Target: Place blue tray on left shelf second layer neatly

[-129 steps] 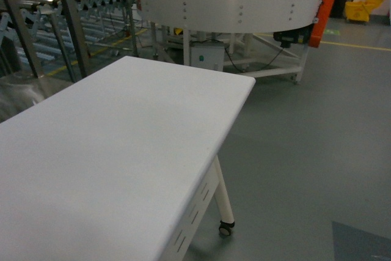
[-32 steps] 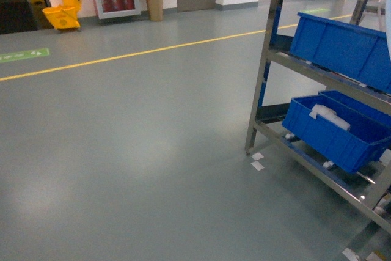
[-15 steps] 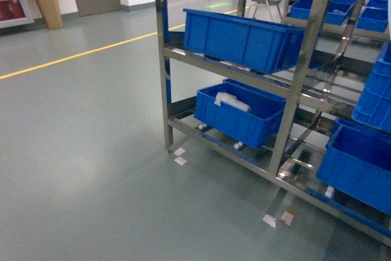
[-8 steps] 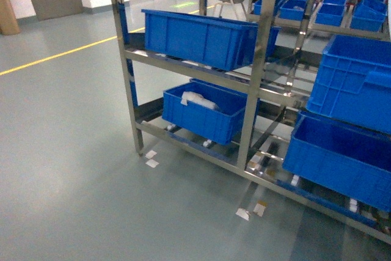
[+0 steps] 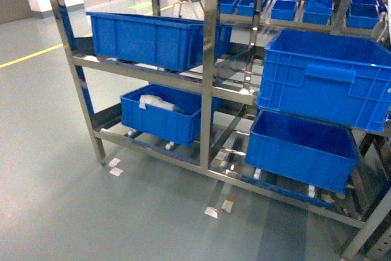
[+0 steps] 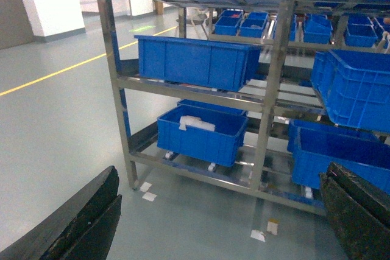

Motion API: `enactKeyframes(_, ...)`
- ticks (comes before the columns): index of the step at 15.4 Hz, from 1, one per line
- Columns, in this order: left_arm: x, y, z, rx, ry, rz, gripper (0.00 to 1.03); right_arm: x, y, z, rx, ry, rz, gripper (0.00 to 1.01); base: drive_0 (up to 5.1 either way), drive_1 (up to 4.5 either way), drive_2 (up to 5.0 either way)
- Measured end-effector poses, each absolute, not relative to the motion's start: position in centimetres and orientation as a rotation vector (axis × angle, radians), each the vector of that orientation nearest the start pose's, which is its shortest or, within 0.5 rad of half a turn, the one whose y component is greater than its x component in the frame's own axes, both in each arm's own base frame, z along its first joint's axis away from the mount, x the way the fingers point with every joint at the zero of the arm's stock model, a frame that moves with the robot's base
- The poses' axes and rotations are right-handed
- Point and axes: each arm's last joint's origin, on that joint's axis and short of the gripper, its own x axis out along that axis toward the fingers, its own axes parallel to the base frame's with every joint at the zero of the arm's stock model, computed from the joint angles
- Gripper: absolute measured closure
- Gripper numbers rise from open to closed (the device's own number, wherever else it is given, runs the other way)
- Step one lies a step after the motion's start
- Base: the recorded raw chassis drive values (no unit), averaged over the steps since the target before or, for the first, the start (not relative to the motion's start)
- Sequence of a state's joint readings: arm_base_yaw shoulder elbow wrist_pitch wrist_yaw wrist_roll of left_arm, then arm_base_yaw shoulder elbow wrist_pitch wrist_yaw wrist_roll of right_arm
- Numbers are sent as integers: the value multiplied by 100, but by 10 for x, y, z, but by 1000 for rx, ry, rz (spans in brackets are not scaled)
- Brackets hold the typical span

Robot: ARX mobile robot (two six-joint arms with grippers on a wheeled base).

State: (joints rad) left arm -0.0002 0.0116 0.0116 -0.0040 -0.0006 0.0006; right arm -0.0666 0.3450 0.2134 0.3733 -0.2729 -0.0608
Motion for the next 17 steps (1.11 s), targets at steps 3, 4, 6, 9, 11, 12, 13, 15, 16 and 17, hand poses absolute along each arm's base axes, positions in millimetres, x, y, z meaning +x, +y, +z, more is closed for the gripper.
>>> enactKeyframes(3, 98, 0, 166, 1, 4, 0, 5, 115, 0, 243, -101, -246, 198, 99, -183, 118, -484)
enactKeyframes(4, 98, 0, 166, 1, 4, 0, 5, 115, 0, 243, -101, -246, 198, 99, -165, 266, -597)
enactKeyframes(6, 98, 0, 166, 0, 6, 1, 5, 115, 0, 243, -102, -247, 198, 99, -165, 266, -597)
enactKeyframes(9, 98, 0, 166, 1, 4, 0, 5, 115, 0, 243, -101, -244, 198, 99, -152, 279, -584)
enactKeyframes(11, 98, 0, 166, 1, 5, 0, 5, 115, 0, 243, -101, -246, 198, 99, -152, 279, -584)
enactKeyframes(12, 98, 0, 166, 0, 6, 2, 5, 115, 0, 243, -102, -246, 198, 99, -152, 279, -584)
enactKeyframes(13, 98, 0, 166, 1, 6, 1, 5, 115, 0, 243, -101, -244, 199, 99, -167, 265, -599)
enactKeyframes(15, 98, 0, 166, 0, 5, 1, 5, 115, 0, 243, -101, -243, 198, 99, -157, 275, -589)
enactKeyframes(16, 98, 0, 166, 0, 5, 0, 5, 115, 0, 243, -101, -247, 198, 99, -144, 288, -576)
enactKeyframes(17, 98, 0, 166, 1, 1, 0, 5, 116, 0, 243, -100, -240, 198, 99, -144, 288, -576)
